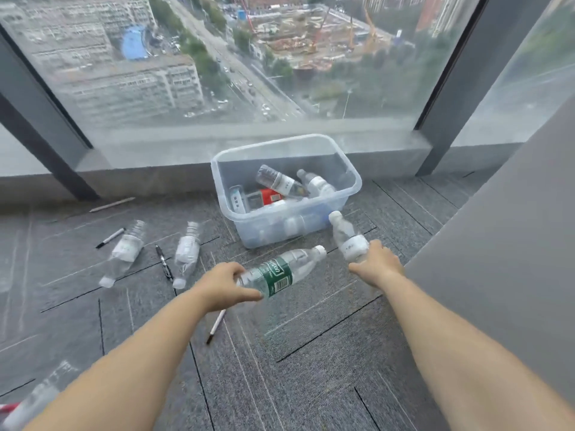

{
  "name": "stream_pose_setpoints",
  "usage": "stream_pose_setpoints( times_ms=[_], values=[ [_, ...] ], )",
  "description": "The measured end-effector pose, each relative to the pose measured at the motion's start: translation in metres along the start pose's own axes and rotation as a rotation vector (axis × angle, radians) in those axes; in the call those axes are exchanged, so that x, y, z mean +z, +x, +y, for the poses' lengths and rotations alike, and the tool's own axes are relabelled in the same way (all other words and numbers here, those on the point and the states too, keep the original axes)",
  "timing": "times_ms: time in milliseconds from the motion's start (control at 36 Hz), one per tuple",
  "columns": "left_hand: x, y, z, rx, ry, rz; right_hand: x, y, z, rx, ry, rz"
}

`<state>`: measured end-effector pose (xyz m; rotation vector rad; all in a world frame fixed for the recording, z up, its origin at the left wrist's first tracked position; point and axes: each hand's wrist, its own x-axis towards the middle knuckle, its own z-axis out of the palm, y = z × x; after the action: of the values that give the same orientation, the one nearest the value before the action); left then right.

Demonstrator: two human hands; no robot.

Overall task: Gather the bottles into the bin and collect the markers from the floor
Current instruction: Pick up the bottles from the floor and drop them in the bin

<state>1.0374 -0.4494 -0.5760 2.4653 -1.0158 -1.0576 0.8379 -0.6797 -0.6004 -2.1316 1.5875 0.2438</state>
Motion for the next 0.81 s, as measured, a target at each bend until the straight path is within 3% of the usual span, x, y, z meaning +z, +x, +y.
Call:
stream_pose_setpoints(
  times_ms=[139,333,500,667,806],
  values=[
    [-0.086,-0.062,0.062,-0.025,-0.088,0.034,-0.101,-0.059,-0.041,0.029,0.147,-0.049],
    [-0.220,-0.163,0.144,-0.119,-0.288,0.065,-0.251,-0.159,-0.099,0.099,0.532,-0.149],
    [-0.326,-0.234,0.217,-0.169,-0.369,0.137,-0.370,-0.232,-0.142,0.116,0.602,-0.179],
    [-0.389,-0.256,0.269,-0.116,-0.261,0.318,-0.465,-0.255,-0.180,0.038,0.703,-0.053],
    [-0.416,-0.237,0.295,-0.090,0.051,0.407,-0.499,-0.259,-0.199,-0.068,0.739,0.026]
  ],
)
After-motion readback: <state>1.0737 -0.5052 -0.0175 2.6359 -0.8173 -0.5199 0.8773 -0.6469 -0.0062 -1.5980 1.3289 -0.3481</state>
